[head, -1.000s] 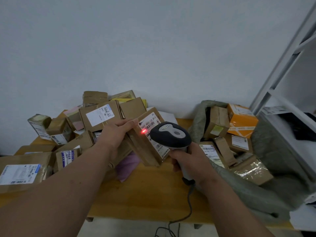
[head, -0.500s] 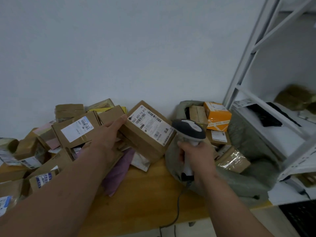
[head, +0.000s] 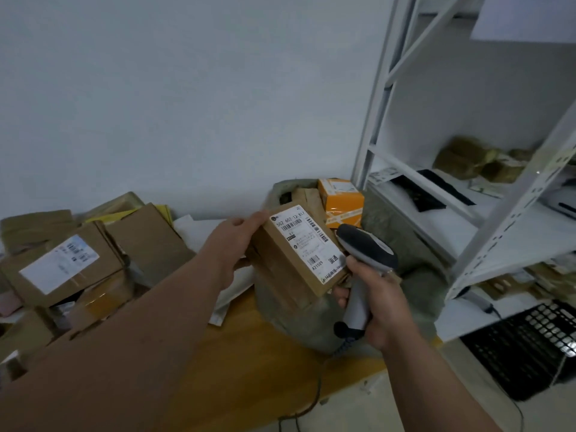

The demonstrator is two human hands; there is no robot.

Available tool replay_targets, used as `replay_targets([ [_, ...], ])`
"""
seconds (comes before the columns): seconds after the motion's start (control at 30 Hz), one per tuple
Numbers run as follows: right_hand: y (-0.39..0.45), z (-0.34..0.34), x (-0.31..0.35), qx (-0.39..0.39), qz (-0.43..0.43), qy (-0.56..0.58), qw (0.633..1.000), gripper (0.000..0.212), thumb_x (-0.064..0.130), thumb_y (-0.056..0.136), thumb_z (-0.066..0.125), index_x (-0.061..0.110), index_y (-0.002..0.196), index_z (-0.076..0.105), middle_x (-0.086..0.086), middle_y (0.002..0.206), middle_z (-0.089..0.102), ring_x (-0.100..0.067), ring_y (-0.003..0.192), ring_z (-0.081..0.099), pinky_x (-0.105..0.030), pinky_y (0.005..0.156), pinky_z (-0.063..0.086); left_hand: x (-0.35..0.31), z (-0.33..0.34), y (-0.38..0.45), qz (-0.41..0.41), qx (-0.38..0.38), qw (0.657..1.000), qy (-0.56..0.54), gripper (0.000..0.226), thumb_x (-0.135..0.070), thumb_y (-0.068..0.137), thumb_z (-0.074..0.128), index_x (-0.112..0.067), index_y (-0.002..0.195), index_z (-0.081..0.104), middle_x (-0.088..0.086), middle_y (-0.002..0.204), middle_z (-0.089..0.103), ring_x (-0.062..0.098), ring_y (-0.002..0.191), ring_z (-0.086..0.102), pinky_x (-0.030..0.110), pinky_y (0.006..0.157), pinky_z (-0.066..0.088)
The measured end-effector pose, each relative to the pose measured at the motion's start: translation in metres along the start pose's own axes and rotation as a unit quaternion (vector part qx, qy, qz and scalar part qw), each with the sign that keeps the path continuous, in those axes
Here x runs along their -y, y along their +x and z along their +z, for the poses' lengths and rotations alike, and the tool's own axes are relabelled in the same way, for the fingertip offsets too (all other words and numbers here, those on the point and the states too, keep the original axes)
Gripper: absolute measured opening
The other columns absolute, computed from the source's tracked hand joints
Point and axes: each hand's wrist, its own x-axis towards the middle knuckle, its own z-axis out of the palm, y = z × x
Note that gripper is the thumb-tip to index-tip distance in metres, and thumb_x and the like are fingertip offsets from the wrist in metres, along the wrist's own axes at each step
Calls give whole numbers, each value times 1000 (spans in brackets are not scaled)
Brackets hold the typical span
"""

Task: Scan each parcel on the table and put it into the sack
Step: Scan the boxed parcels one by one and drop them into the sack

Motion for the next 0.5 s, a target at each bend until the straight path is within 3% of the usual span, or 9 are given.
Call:
replay_targets([
  [0.1,18,-24,11,-21,0,13,1000,26,21,86,75,11,110,71,-8,90,78,-26,69,68,-32,58,51,-3,39,11,8,20,999,40,84,-70,72,67,-19,136,47,4,131,53,26,116,53,47,101,48],
  [0.2,42,-47,23,-57,-12,31,998,23,18,88,73,11,110,69,-4,78,77,-25,70,68,-33,59,51,-6,82,25,11,63,995,78,73,-63,84,61,-25,143,41,3,141,45,28,124,47,46,105,42],
  [0.33,75,-71,32,-89,-24,31,995,28,21,88,73,10,114,68,-11,95,77,-21,69,69,-33,61,52,-14,128,48,5,87,986,139,78,-62,81,63,-42,148,30,0,156,24,31,134,38,50,109,37],
  [0.4,90,-77,35,-97,-31,30,994,29,21,89,72,12,115,68,-9,99,77,-23,77,72,-35,68,55,-17,145,58,-3,117,984,137,74,-58,83,62,-43,147,29,-3,152,33,28,130,43,51,109,38],
  [0.5,111,-80,36,-77,-19,6,997,25,19,90,70,13,115,67,-8,101,76,-28,91,73,-39,81,59,-17,163,67,-6,143,981,129,42,-33,98,55,-42,135,38,-11,117,57,12,100,56,34,96,47],
])
